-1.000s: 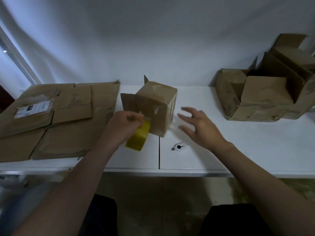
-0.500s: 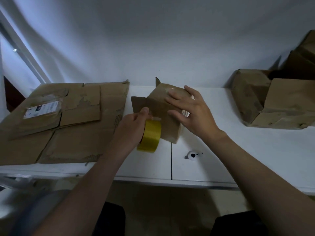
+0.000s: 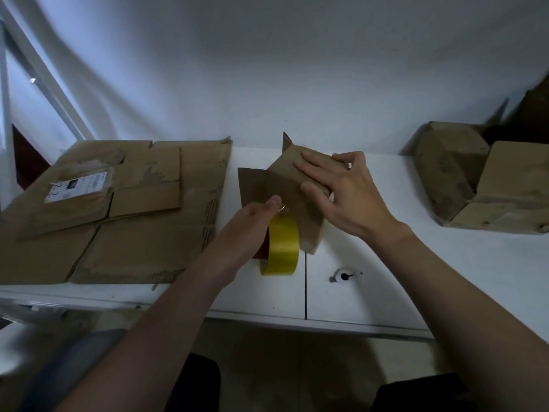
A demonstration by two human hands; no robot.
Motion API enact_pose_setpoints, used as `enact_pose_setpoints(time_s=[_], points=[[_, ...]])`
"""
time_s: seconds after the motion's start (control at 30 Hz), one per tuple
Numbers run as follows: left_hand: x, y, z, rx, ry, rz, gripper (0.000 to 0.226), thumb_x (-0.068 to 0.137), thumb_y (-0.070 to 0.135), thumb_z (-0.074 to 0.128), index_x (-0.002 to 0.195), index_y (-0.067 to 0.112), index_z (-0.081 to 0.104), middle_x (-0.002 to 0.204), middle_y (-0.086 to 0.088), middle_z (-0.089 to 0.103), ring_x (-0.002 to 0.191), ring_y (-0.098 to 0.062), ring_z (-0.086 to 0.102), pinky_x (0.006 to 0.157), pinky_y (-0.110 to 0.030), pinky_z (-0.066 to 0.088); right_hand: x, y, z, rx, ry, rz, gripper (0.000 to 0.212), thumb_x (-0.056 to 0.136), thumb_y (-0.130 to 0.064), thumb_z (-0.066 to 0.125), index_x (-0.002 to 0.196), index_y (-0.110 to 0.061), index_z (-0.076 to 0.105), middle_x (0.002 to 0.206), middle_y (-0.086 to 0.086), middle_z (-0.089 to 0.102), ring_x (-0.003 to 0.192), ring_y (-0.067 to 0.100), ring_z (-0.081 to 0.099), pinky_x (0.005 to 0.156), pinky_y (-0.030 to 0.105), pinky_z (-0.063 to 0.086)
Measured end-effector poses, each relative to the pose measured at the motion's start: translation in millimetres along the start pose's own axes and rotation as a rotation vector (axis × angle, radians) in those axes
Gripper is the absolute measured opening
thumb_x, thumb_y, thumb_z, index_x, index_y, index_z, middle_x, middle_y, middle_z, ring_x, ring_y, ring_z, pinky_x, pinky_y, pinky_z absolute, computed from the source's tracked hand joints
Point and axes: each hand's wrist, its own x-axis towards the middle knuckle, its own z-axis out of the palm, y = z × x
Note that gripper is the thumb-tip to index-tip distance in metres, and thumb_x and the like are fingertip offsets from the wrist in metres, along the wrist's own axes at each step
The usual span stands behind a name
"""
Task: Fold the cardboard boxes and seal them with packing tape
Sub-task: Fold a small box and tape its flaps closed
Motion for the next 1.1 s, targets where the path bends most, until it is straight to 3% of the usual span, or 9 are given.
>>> enact_pose_setpoints(time_s=[0.13,0.23,0.33,0.47,0.57,0.67,0.77,0.93,1.1], points=[[2,-5,4,-0.114,0.002,0.051,0.055,0.07,0.075,0.062,0.112,0.042,0.056,0.126,-0.001,0.06,0.113,-0.029,0.064,0.1,-0.055,0.051,-7,7,-19,0.332,-0.121,0.164,0.049,0.104,-0.055,0.037,0.152,-0.045,0.038,0.161,-0.019,0.033,0.133,0.016,0.03,0.112,0.023,0.026],[3,-6,9,-0.154,0.032,0.11,0.063,0.064,0.07,0.067,0.119,0.043,0.048,0.131,0.002,0.053,0.117,-0.027,0.06,0.099,-0.054,0.053,-10,12,-30,0.495,-0.092,0.312,0.049,0.104,-0.047,0.048,0.152,-0.038,0.043,0.157,-0.015,0.039,0.131,0.007,0.045,0.114,0.028,0.035],[1,-4,15,-0.143,0.031,0.164,0.055,0.066,0.063,0.07,0.111,0.052,0.04,0.133,0.002,0.048,0.12,-0.026,0.06,0.1,-0.052,0.052,-11,15,-30,0.546,-0.103,0.4,0.04,0.103,-0.043,0.054,0.142,-0.036,0.057,0.134,-0.018,0.058,0.106,-0.004,0.059,0.106,0.032,0.047],[6,-3,21,-0.183,0.055,0.216,0.054,0.072,0.054,0.073,0.114,0.049,0.04,0.128,0.01,0.046,0.12,-0.026,0.058,0.099,-0.052,0.053,-16,13,-24,0.548,-0.01,0.439,0.04,0.096,-0.051,0.063,0.134,-0.041,0.063,0.117,-0.018,0.069,0.106,0.004,0.064,0.097,0.034,0.053],[8,1,25,-0.168,0.115,0.286,0.05,0.091,0.036,0.07,0.13,0.038,0.037,0.12,0.017,0.045,0.115,-0.016,0.055,0.099,-0.05,0.053,-14,9,-30,0.441,0.047,0.389,0.042,0.093,-0.051,0.066,0.133,-0.038,0.065,0.101,-0.008,0.066,0.088,0.007,0.06,0.085,0.025,0.048],[8,8,24,-0.202,0.134,0.335,0.061,0.086,0.036,0.072,0.135,0.03,0.037,0.123,0.009,0.051,0.113,-0.014,0.057,0.092,-0.044,0.056,-9,8,-41,0.39,0.106,0.348,0.04,0.094,-0.05,0.064,0.131,-0.035,0.067,0.092,-0.002,0.059,0.084,0.01,0.056,0.08,0.022,0.045],[10,14,22,-0.226,0.178,0.391,0.057,0.087,0.03,0.073,0.132,0.033,0.038,0.124,0.004,0.054,0.112,-0.017,0.059,0.079,-0.036,0.054,-6,9,-46,0.415,0.138,0.384,0.035,0.096,-0.051,0.061,0.126,-0.035,0.07,0.094,-0.005,0.063,0.087,0.012,0.058,0.086,0.035,0.05],[14,23,14,-0.184,0.206,0.386,0.05,0.074,0.046,0.073,0.113,0.053,0.042,0.127,-0.003,0.059,0.111,-0.022,0.063,0.088,-0.046,0.057,-6,4,-45,0.556,0.139,0.442,0.038,0.09,-0.063,0.057,0.116,-0.039,0.071,0.104,-0.019,0.069,0.09,0.013,0.066,0.079,0.047,0.059],[23,19,12,-0.189,0.222,0.376,0.035,0.092,0.037,0.069,0.115,0.045,0.044,0.119,0.007,0.056,0.111,-0.022,0.06,0.083,-0.042,0.054,-11,1,-45,0.559,0.104,0.447,0.025,0.098,-0.056,0.053,0.11,-0.041,0.07,0.099,-0.026,0.067,0.095,0.011,0.065,0.08,0.048,0.058]])
